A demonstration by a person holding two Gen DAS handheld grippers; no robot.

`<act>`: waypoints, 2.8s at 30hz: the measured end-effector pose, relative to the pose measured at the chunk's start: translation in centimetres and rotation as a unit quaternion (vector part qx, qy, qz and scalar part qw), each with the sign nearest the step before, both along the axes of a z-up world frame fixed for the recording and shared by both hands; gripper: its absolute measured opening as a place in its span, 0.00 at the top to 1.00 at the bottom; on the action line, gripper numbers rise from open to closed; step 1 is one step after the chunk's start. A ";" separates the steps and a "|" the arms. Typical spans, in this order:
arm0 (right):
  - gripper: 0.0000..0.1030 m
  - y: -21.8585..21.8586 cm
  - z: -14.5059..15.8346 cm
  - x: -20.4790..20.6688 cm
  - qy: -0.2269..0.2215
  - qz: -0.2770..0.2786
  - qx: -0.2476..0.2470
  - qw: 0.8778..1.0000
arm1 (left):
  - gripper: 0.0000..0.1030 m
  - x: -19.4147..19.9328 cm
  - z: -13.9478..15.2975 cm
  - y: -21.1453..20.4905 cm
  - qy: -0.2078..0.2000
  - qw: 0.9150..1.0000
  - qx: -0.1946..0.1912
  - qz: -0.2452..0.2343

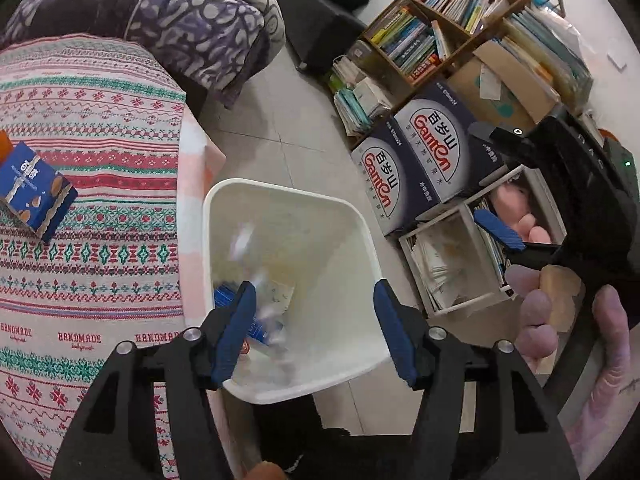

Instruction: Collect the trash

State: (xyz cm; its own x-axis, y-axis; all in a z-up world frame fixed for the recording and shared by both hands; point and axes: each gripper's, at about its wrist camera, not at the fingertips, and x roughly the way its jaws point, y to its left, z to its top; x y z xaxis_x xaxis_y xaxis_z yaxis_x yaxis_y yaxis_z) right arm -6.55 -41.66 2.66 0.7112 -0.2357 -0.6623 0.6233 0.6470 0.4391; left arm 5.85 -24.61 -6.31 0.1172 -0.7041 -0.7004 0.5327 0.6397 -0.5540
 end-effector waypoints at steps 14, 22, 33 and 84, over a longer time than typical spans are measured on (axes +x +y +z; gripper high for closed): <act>0.08 3.2 -0.7 2.4 0.016 0.020 0.003 1.000 | 0.41 2.0 1.8 5.1 -0.027 0.997 0.020 0.066; 0.07 5.8 -1.6 4.8 0.041 0.049 -0.001 0.998 | 0.38 3.8 1.2 8.7 -0.040 0.985 0.096 0.136; 0.07 10.3 -3.6 9.1 0.090 0.108 -0.014 0.990 | 0.38 9.5 -0.9 17.7 -0.013 0.939 0.200 0.279; 0.42 29.1 -14.1 21.2 0.231 0.435 -0.164 0.855 | 0.51 11.5 -6.9 33.8 0.162 0.906 0.242 0.307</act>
State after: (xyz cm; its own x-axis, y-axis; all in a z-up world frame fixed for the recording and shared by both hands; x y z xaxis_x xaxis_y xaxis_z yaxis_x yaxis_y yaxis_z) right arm 14.66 -12.55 -11.40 0.3927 0.0235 -0.9194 -0.0987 0.9950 -0.0167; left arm 17.32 9.17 -13.17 0.1155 -0.1775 -0.9773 -0.1458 0.9702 -0.1934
